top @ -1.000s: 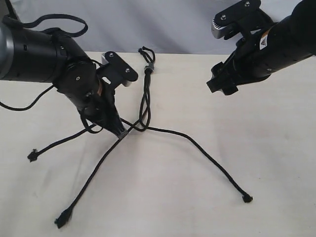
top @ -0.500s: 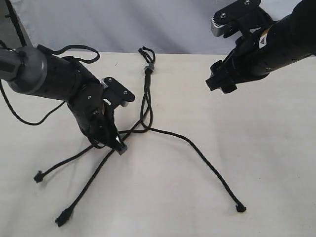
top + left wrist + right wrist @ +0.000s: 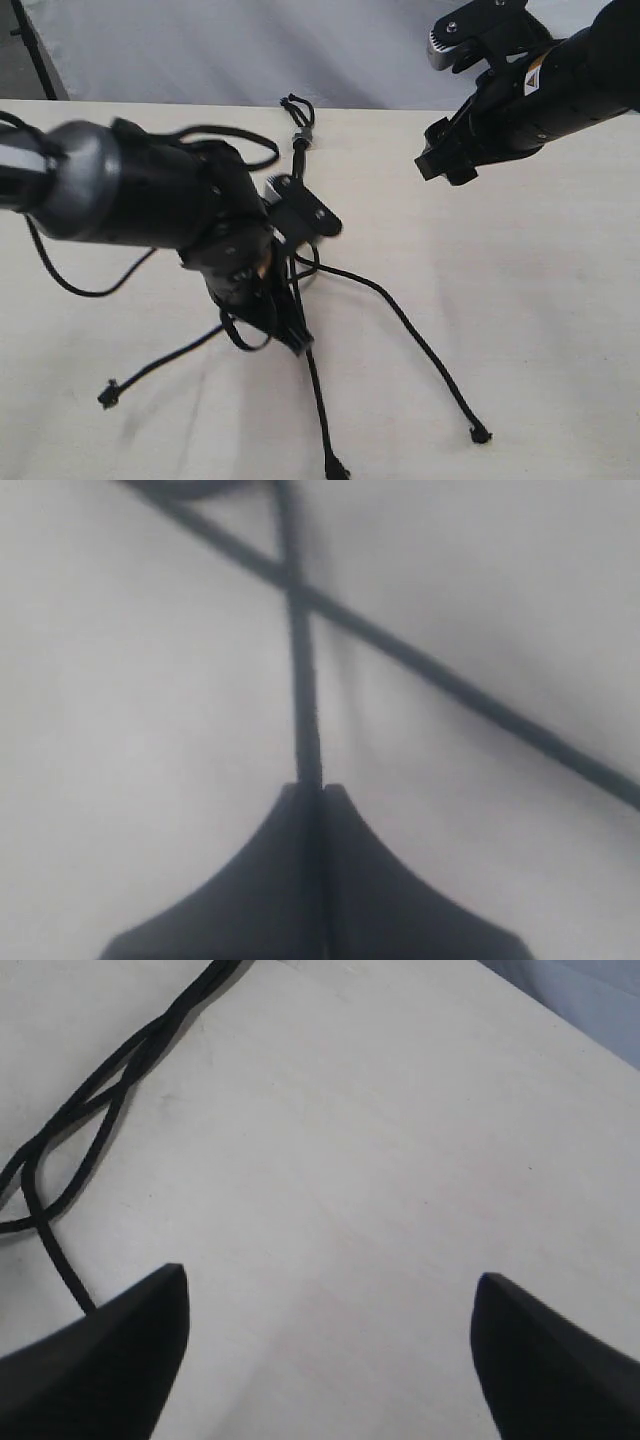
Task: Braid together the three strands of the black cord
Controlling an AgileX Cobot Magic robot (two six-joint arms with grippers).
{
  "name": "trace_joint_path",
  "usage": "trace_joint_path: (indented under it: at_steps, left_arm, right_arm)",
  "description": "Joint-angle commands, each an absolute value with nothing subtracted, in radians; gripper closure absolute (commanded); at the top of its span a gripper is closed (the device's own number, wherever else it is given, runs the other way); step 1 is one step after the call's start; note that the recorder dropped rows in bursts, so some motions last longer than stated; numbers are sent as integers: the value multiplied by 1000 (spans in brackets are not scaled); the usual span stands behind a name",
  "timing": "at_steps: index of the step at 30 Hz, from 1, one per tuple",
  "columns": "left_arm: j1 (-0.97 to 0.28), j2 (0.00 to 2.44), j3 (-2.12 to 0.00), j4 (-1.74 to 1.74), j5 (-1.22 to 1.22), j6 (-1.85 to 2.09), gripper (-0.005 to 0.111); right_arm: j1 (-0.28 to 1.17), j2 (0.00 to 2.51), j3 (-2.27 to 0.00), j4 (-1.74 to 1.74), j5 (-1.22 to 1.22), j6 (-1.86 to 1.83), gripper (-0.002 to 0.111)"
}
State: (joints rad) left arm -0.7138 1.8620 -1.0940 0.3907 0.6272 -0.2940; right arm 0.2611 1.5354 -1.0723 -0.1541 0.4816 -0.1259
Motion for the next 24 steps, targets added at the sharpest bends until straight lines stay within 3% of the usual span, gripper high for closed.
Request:
trace_joint_path:
  at_steps: [1,7,15,24]
  left_arm:
    - [-611,1802,-1083,460,686,-390,107]
    - [-514,1804,-1013,460,608,-390,107]
    - [-498,1804,-948,459,478,-422,105]
    - [-498,1829,-940,438,492,-434,53]
  right_arm:
    - [257,1527,-1069,-161,484,-124,35]
    - [257,1532,-1069,-158,484,-124,35]
    - [257,1532,-1069,-151,481,-124,35]
    - [257,1532,-1069,-111,487,-120,35]
